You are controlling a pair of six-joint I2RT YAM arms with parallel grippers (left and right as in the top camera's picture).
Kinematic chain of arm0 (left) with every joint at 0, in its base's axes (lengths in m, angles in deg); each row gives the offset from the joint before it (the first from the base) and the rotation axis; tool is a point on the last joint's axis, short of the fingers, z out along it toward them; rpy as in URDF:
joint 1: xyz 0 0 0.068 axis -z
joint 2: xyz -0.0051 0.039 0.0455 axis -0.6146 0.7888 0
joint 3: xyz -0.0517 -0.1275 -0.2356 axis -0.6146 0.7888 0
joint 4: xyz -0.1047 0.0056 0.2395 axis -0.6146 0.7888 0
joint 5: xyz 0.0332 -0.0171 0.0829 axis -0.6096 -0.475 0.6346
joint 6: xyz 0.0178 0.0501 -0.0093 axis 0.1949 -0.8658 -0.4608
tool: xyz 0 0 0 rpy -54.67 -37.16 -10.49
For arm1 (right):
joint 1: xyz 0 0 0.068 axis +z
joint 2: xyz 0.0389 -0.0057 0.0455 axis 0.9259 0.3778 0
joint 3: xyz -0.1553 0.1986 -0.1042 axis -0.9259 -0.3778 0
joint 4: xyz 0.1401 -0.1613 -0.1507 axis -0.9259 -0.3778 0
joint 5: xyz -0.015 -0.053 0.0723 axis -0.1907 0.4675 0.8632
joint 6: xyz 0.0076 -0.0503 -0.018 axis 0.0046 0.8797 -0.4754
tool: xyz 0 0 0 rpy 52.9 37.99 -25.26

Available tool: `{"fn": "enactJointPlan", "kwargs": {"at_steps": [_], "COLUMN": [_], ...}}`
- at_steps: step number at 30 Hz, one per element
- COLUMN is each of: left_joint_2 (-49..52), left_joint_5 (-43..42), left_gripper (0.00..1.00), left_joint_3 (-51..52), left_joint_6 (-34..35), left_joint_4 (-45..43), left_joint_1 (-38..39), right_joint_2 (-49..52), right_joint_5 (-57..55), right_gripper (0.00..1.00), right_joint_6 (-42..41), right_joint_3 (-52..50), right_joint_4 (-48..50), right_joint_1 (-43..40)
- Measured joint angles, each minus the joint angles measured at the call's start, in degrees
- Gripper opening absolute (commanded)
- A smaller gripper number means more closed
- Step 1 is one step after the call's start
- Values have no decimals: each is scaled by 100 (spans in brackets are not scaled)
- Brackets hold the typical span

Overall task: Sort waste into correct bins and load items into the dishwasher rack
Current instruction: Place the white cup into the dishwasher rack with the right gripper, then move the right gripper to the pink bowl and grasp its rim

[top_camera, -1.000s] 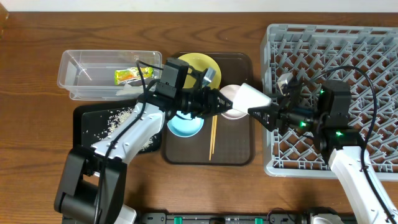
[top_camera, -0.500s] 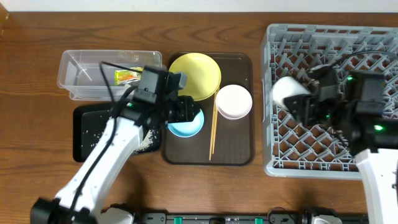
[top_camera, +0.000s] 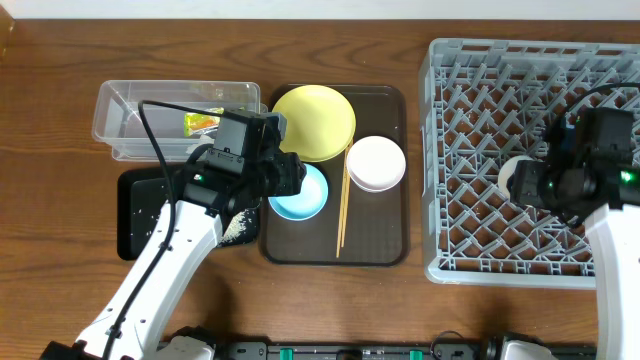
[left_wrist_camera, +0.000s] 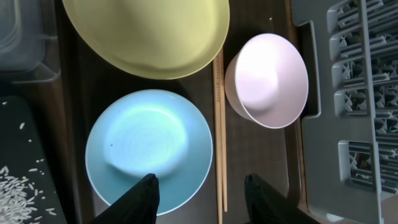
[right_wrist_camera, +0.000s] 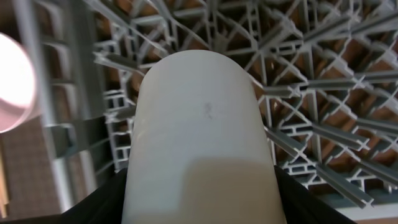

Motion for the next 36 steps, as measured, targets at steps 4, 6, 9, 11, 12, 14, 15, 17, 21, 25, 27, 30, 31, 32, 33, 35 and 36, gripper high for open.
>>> {"fn": "enactJointPlan", "kwargs": {"at_steps": [4,6,9,11,12,14,15,17,21,25,27,30,31,32,33,35,36], "left_joint_2": [0,0,0,0,0,0,0,0,0,0,0,0,0,0,0,0,0], "left_joint_5": [15,15,15,15,15,15,15,15,15,140,297,586,686,817,951,1191,1344], "left_gripper": [48,48,48,48,49,49,49,49,49,51,53,54,54,54,54,54,54], "left_joint_3": [0,0,0,0,0,0,0,0,0,0,0,0,0,0,0,0,0], "left_joint_6": [0,0,0,0,0,0,-2,0,-2,-2,-17,-17,-17,-17,-15,-9,4], "left_joint_4": [4,4,7,11,15,28,28,28,44,201,372,671,765,863,960,1117,1207], "left_joint_1": [0,0,0,0,0,0,0,0,0,0,0,0,0,0,0,0,0], "right_joint_2": [341,468,638,752,817,942,994,1082,1174,1174,1174,1174,1172,1163,1145,1097,1064], "right_joint_5": [-173,-221,-275,-289,-302,-313,-321,-323,-337,-339,-282,-4,140,361,566,1104,1366], "right_gripper": [1,1,2,10,23,51,57,74,88,88,85,82,81,79,79,77,77], "right_joint_6": [-42,-59,-76,-81,-81,-81,-81,-101,-118,-125,-125,-129,-125,-131,-118,-96,-72], "right_joint_3": [0,0,0,0,0,0,0,0,0,0,0,20,35,57,81,144,173], "right_joint_4": [2,35,160,188,181,184,181,184,214,319,393,603,693,846,977,1373,1620], "right_joint_1": [-59,-87,-90,-90,-90,-90,-90,-90,-90,-90,-90,-90,-90,-90,-83,-63,-20]}}
